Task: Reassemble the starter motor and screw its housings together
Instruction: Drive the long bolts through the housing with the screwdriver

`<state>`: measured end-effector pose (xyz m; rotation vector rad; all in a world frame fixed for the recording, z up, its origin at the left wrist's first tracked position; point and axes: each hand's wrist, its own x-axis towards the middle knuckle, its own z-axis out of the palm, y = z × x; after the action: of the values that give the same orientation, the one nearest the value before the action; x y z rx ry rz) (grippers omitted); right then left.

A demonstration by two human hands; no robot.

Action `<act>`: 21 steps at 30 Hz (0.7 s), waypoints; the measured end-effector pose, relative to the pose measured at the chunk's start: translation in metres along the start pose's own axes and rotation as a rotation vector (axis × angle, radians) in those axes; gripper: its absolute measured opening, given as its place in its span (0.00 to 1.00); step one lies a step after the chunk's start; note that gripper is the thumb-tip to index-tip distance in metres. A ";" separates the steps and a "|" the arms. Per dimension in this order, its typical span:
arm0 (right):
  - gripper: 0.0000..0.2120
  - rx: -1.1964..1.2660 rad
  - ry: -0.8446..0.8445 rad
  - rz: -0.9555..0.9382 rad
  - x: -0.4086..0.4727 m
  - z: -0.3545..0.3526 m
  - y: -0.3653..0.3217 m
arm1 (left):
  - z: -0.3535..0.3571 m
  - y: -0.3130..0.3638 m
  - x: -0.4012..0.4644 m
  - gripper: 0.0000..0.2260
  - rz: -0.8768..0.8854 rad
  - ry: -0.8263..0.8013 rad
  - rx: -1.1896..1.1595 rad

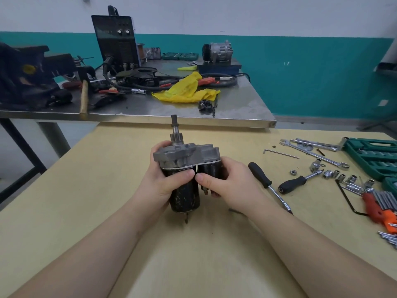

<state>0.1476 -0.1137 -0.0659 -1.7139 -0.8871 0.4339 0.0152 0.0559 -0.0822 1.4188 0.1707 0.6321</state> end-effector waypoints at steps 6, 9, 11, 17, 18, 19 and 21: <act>0.23 -0.026 0.048 -0.064 -0.006 0.001 -0.001 | -0.001 0.005 0.000 0.41 0.073 -0.034 0.069; 0.23 -0.027 0.071 -0.109 -0.009 0.001 -0.001 | -0.003 0.006 0.000 0.43 0.115 -0.060 0.136; 0.23 -0.030 0.085 -0.145 -0.010 -0.001 -0.001 | -0.004 0.007 0.000 0.43 0.140 -0.069 0.168; 0.23 -0.106 0.081 -0.206 -0.012 -0.009 0.001 | 0.000 0.013 -0.003 0.46 0.205 -0.061 0.267; 0.23 -0.122 0.078 -0.220 -0.013 -0.009 0.002 | 0.003 0.014 -0.005 0.46 0.215 -0.062 0.284; 0.23 -0.137 0.078 -0.238 -0.014 -0.009 0.004 | 0.006 0.015 -0.007 0.47 0.229 -0.060 0.300; 0.24 -0.162 0.095 -0.271 -0.016 -0.009 0.007 | 0.012 0.015 -0.009 0.47 0.259 -0.047 0.323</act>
<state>0.1458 -0.1320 -0.0714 -1.7132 -1.0905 0.1010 0.0087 0.0414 -0.0686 1.7842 0.0526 0.8087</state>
